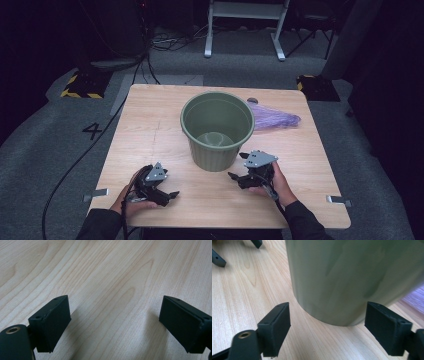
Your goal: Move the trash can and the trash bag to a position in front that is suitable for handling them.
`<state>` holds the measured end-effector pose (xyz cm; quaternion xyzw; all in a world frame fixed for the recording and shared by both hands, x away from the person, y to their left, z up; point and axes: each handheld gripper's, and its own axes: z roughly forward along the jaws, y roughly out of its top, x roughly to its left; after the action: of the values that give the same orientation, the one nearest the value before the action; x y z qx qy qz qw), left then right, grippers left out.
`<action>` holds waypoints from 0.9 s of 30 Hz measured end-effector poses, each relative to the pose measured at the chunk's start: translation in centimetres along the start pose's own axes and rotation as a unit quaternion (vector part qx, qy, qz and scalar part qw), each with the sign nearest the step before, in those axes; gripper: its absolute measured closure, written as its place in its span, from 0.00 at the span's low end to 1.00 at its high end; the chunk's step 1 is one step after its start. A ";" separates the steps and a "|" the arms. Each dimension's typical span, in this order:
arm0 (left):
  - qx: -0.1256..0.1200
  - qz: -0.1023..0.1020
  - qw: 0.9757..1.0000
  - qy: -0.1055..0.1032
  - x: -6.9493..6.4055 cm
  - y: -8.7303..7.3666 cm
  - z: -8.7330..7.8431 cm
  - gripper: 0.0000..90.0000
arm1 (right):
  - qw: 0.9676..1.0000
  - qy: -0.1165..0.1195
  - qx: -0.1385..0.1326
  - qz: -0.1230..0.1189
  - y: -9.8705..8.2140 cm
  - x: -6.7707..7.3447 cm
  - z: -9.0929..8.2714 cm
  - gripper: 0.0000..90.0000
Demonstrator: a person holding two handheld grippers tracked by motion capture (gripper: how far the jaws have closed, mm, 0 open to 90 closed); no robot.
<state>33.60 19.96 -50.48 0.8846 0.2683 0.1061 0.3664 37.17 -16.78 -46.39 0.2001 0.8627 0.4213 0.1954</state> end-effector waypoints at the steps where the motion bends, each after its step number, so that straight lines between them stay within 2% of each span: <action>1: 0.000 0.000 1.000 0.000 0.0 0.0 0.0 0.11 | 1.000 0.002 0.001 0.003 -0.2 -0.2 -0.2 0.22; 4: 0.000 0.000 1.000 0.000 0.0 0.0 0.0 0.11 | 1.000 -0.006 0.006 0.012 -0.7 -0.8 -0.5 0.21; 6: 0.000 0.000 1.000 0.000 0.0 0.0 0.0 0.11 | 1.000 -0.014 0.009 0.026 -1.4 -1.9 -1.2 0.22; 7: 0.000 0.000 1.000 0.000 0.0 0.0 0.0 0.11 | 1.000 -0.014 0.009 0.026 -1.4 -1.9 -1.2 0.22; 10: 0.000 0.000 1.000 0.001 0.0 0.0 0.0 0.11 | 0.999 -0.026 0.009 0.036 -2.2 -3.0 -2.1 0.24; 11: 0.000 -0.001 1.000 0.001 0.0 0.0 0.0 0.11 | 0.998 -0.038 0.012 0.042 -2.9 -3.6 -2.7 0.24; 12: 0.000 -0.001 1.000 0.001 0.0 0.0 0.0 0.11 | 0.998 -0.038 0.012 0.042 -2.9 -3.6 -2.7 0.24; 13: 0.000 -0.001 1.000 0.001 0.0 0.0 0.0 0.11 | 0.997 -0.050 0.013 0.051 -3.3 -4.2 -3.3 0.24; 16: 0.000 -0.001 1.000 0.000 0.0 0.0 0.0 0.11 | 0.996 -0.061 0.014 0.057 -3.6 -4.7 -3.7 0.24; 17: 0.000 -0.001 1.000 0.000 0.0 0.0 0.0 0.11 | 0.995 -0.078 0.016 0.058 -3.9 -5.3 -4.0 0.25; 20: 0.000 -0.001 1.000 0.000 0.0 0.0 0.0 0.11 | 0.994 -0.086 0.019 0.060 -4.0 -5.7 -4.1 0.26; 21: 0.000 -0.001 1.000 0.000 0.0 0.0 0.0 0.11 | 0.993 -0.097 0.023 0.063 -4.2 -6.1 -4.2 0.27; 24: 0.000 -0.001 1.000 0.000 0.0 0.0 0.0 0.11 | 0.992 -0.103 0.026 0.064 -4.3 -6.6 -4.3 0.27; 25: 0.000 -0.001 1.000 0.000 0.0 0.0 0.0 0.11 | 0.991 -0.113 0.029 0.068 -4.4 -7.1 -4.5 0.28; 26: 0.000 -0.001 1.000 0.000 0.0 0.0 0.0 0.11 | 0.991 -0.113 0.029 0.068 -4.4 -7.1 -4.5 0.28; 27: 0.000 -0.001 1.000 0.000 0.0 0.0 0.0 0.11 | 0.989 -0.121 0.024 0.079 -4.7 -7.8 -4.8 0.29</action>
<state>33.59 19.95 -50.48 0.8844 0.2690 0.1063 0.3664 40.46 -26.54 -46.12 0.3215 0.8240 0.3877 0.2595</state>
